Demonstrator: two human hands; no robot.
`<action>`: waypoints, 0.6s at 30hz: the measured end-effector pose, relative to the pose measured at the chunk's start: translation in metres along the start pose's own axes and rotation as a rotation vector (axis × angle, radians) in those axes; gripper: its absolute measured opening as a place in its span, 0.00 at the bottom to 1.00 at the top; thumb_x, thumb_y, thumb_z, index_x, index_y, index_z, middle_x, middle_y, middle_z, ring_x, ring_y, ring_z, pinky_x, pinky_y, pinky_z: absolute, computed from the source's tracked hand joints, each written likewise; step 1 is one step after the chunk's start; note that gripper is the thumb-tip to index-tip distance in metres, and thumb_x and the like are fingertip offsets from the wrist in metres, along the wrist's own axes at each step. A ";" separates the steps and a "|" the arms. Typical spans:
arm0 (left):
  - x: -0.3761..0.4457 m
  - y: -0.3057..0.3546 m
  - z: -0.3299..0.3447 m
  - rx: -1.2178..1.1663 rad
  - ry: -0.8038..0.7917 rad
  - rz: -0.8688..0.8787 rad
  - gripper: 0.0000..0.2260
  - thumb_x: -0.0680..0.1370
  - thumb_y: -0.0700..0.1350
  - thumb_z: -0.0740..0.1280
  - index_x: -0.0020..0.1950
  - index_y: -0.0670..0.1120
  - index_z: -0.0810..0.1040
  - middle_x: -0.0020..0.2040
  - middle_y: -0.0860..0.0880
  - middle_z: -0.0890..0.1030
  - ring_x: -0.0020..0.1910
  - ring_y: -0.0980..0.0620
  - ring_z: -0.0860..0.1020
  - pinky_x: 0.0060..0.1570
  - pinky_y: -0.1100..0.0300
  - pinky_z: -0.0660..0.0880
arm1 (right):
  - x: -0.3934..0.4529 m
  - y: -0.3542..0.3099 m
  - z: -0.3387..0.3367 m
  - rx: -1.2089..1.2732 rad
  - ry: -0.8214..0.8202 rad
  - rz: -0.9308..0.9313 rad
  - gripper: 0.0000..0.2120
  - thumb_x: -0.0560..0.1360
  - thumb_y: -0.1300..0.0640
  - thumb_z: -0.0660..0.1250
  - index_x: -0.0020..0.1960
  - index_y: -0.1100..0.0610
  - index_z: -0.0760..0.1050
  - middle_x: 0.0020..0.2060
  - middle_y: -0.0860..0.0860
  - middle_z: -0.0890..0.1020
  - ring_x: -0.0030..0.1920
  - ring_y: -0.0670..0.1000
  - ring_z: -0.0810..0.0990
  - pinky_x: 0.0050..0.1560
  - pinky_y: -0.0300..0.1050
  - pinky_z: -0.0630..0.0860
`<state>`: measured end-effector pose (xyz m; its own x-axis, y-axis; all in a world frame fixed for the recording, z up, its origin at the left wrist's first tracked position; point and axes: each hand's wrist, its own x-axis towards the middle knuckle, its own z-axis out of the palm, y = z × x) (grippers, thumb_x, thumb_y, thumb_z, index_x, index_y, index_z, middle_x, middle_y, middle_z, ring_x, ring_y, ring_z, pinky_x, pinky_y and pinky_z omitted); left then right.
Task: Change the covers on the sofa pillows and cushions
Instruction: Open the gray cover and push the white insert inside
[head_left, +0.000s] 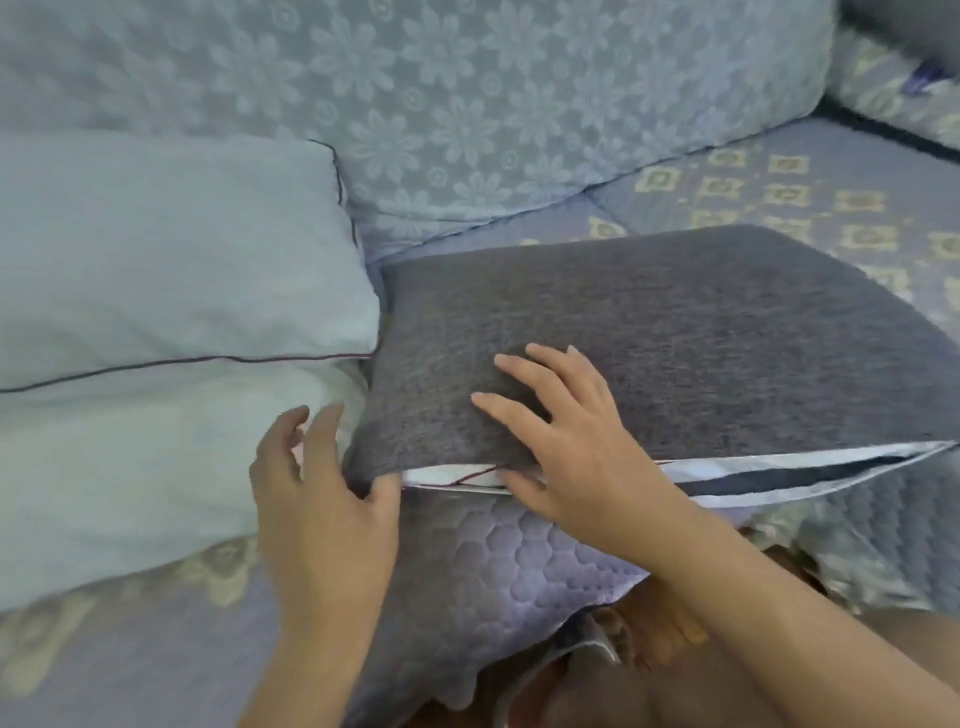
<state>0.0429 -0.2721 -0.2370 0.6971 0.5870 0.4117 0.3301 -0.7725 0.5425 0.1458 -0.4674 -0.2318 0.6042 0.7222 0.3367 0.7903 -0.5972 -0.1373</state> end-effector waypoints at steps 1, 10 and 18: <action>-0.001 0.000 -0.002 -0.114 0.007 -0.124 0.27 0.71 0.39 0.75 0.68 0.48 0.73 0.66 0.45 0.72 0.62 0.45 0.74 0.55 0.47 0.76 | 0.003 -0.003 0.001 -0.004 0.006 -0.012 0.28 0.74 0.47 0.72 0.73 0.51 0.71 0.74 0.55 0.67 0.76 0.60 0.60 0.77 0.64 0.54; 0.001 0.031 0.004 -0.974 0.190 -0.696 0.10 0.75 0.35 0.72 0.50 0.50 0.78 0.47 0.50 0.83 0.46 0.55 0.83 0.48 0.59 0.78 | 0.040 -0.012 -0.020 0.061 0.394 -0.052 0.08 0.78 0.59 0.68 0.54 0.59 0.84 0.52 0.53 0.84 0.57 0.59 0.79 0.63 0.56 0.72; 0.014 0.047 -0.018 -1.456 -0.500 -0.578 0.18 0.70 0.24 0.59 0.45 0.43 0.81 0.38 0.42 0.80 0.35 0.49 0.78 0.36 0.58 0.76 | 0.057 0.006 -0.041 0.080 0.395 0.085 0.11 0.75 0.54 0.65 0.49 0.54 0.86 0.38 0.51 0.82 0.45 0.56 0.78 0.69 0.60 0.67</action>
<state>0.0570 -0.2963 -0.1925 0.9206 0.3444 -0.1839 -0.0348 0.5415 0.8400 0.1810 -0.4441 -0.1748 0.5948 0.4726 0.6503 0.7538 -0.6089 -0.2469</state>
